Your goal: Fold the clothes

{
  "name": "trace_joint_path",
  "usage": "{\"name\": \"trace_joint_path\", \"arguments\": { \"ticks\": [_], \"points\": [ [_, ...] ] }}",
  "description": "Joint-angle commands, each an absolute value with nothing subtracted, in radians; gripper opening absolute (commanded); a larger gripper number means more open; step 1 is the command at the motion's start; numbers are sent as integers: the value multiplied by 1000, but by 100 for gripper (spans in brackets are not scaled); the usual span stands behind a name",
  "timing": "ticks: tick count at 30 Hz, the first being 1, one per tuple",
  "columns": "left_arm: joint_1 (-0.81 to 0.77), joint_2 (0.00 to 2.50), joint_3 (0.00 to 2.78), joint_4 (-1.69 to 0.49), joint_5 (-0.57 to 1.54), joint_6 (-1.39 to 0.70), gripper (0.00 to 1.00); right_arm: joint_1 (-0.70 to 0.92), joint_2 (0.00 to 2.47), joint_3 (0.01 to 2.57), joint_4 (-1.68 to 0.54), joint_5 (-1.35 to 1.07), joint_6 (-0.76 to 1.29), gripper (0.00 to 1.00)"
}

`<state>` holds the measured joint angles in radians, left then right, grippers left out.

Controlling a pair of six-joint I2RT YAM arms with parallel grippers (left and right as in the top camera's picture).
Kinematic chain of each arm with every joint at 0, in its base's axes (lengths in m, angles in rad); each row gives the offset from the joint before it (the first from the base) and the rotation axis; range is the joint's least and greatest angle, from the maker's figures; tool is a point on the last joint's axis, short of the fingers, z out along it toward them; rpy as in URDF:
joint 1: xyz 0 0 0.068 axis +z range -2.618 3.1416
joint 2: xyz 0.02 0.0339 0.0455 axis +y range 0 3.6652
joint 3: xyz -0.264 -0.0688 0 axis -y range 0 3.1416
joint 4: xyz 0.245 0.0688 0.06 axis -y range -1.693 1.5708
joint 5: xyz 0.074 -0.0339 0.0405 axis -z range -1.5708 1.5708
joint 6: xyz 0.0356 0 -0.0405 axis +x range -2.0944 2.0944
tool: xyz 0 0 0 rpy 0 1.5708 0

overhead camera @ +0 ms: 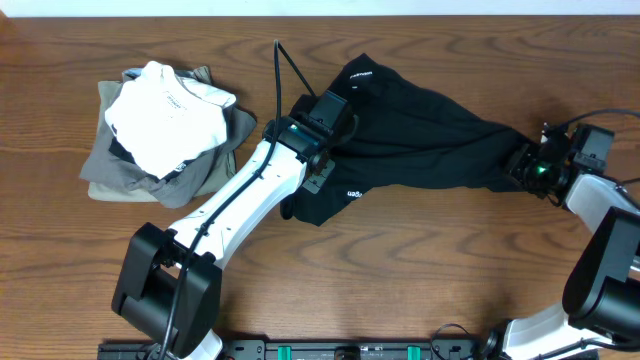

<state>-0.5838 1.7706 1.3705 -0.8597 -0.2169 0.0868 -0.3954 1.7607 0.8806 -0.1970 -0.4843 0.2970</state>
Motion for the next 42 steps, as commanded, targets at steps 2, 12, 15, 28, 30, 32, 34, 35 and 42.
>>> {"name": "trace_joint_path", "arguments": {
  "ticks": [2,12,15,28,30,32,34,35,42],
  "points": [
    [-579,1749,1386,-866,-233,100,7,-414,1708,891,-194,-553,322,1],
    [-579,1749,1386,-866,-233,100,7,-537,1351,891,-469,-310,352,3],
    [-579,1749,1386,-866,-233,101,7,-551,1318,891,-557,-277,351,5],
    [-579,1749,1386,-866,-233,104,7,-548,1336,888,-728,-235,343,51],
    [-579,1749,1386,-866,-233,104,7,-541,1344,888,-728,-316,294,51],
    [-579,1749,1386,-867,-233,104,7,-523,1360,888,-731,-389,235,51],
    [-579,1749,1386,-866,-233,104,7,-500,1388,888,-731,-386,213,52],
    [-579,1749,1386,-866,-233,104,7,-491,1404,888,-730,-377,211,51],
    [-579,1749,1386,-866,-233,103,7,-474,1585,888,-679,-368,213,47]
  ]
}}
